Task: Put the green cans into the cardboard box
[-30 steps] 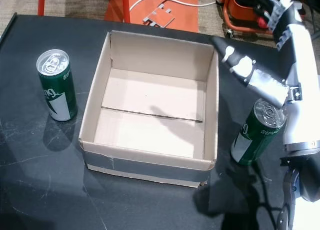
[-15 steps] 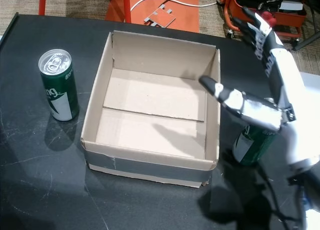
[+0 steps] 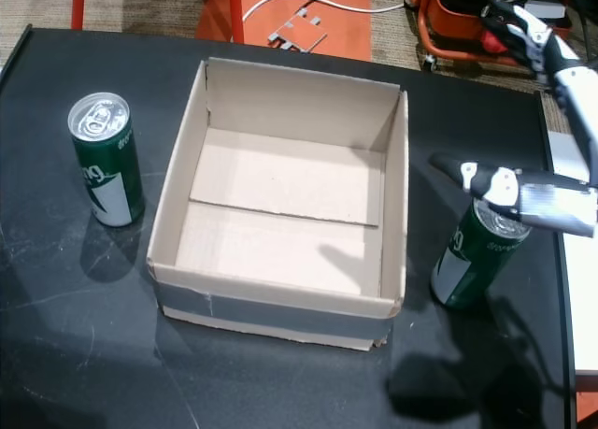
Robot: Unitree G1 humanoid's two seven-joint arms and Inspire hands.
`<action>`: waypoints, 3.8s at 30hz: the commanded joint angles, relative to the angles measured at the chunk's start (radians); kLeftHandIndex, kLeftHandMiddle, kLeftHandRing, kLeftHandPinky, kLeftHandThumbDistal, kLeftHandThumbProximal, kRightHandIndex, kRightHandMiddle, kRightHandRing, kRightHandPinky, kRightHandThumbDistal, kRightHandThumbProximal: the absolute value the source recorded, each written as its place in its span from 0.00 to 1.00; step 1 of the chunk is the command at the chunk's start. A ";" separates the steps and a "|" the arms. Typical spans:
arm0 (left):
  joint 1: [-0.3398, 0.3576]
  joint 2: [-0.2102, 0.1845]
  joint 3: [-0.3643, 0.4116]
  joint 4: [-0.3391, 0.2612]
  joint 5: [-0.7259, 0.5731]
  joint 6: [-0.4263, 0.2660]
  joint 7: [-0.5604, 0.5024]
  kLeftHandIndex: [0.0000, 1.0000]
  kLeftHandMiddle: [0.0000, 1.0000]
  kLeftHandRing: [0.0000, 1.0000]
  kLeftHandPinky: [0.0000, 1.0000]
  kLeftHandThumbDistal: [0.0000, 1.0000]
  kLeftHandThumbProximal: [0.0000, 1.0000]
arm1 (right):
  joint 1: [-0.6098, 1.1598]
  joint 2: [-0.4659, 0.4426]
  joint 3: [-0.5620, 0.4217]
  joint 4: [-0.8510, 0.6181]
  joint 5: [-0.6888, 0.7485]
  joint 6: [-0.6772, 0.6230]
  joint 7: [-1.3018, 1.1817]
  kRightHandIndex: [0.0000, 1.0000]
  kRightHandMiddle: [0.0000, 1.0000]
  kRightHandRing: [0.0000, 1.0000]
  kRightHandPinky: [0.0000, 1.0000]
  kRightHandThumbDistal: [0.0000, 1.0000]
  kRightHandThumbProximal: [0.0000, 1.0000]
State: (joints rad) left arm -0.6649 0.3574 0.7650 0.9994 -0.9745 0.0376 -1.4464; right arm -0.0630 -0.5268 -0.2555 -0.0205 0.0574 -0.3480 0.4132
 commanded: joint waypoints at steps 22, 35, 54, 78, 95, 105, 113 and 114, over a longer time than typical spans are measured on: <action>-0.037 0.070 0.017 0.081 0.020 0.068 -0.044 0.94 0.98 1.00 0.84 0.87 0.00 | 0.019 0.144 0.042 0.532 0.032 -0.242 -0.017 0.97 0.96 0.94 1.00 1.00 0.75; -0.043 0.083 0.029 0.104 0.035 0.070 -0.014 0.92 0.97 1.00 0.84 0.92 0.00 | 0.019 0.162 0.053 0.563 0.046 -0.295 -0.036 0.94 0.96 0.93 1.00 1.00 0.73; -0.059 0.118 0.058 0.154 0.026 0.116 -0.036 0.94 0.97 1.00 0.82 0.99 0.00 | -0.214 0.217 0.011 1.003 0.122 -0.421 -0.005 0.92 0.90 0.86 0.94 1.00 0.63; -0.060 0.118 0.092 0.149 0.017 0.159 -0.037 0.84 0.94 1.00 0.82 0.93 0.00 | -0.311 0.231 -0.055 1.217 0.145 -0.405 0.004 0.84 0.82 0.80 0.86 1.00 0.52; -0.056 0.130 0.128 0.147 0.004 0.264 -0.014 0.80 0.92 1.00 0.82 0.98 0.00 | -0.325 0.236 -0.071 1.267 0.131 -0.348 -0.031 0.83 0.80 0.79 0.83 0.91 0.40; -0.058 0.124 0.124 0.142 0.016 0.242 -0.017 0.81 0.92 1.00 0.81 0.94 0.00 | -0.329 0.245 -0.036 1.272 0.019 -0.418 -0.309 0.40 0.38 0.43 0.50 0.04 0.00; -0.061 0.116 0.109 0.148 0.027 0.200 -0.032 0.82 0.93 1.00 0.84 0.90 0.00 | -0.334 0.229 0.006 1.269 -0.072 -0.458 -0.449 0.34 0.31 0.34 0.42 0.07 0.00; -0.061 0.114 0.108 0.149 0.028 0.191 -0.033 0.82 0.93 1.00 0.85 0.88 0.00 | -0.336 0.226 0.009 1.269 -0.076 -0.460 -0.457 0.33 0.31 0.33 0.42 0.07 0.00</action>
State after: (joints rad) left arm -0.7213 0.4752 0.8774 1.1516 -0.9586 0.2429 -1.4729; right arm -0.3928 -0.2807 -0.2463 1.2528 -0.0150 -0.7763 -0.0231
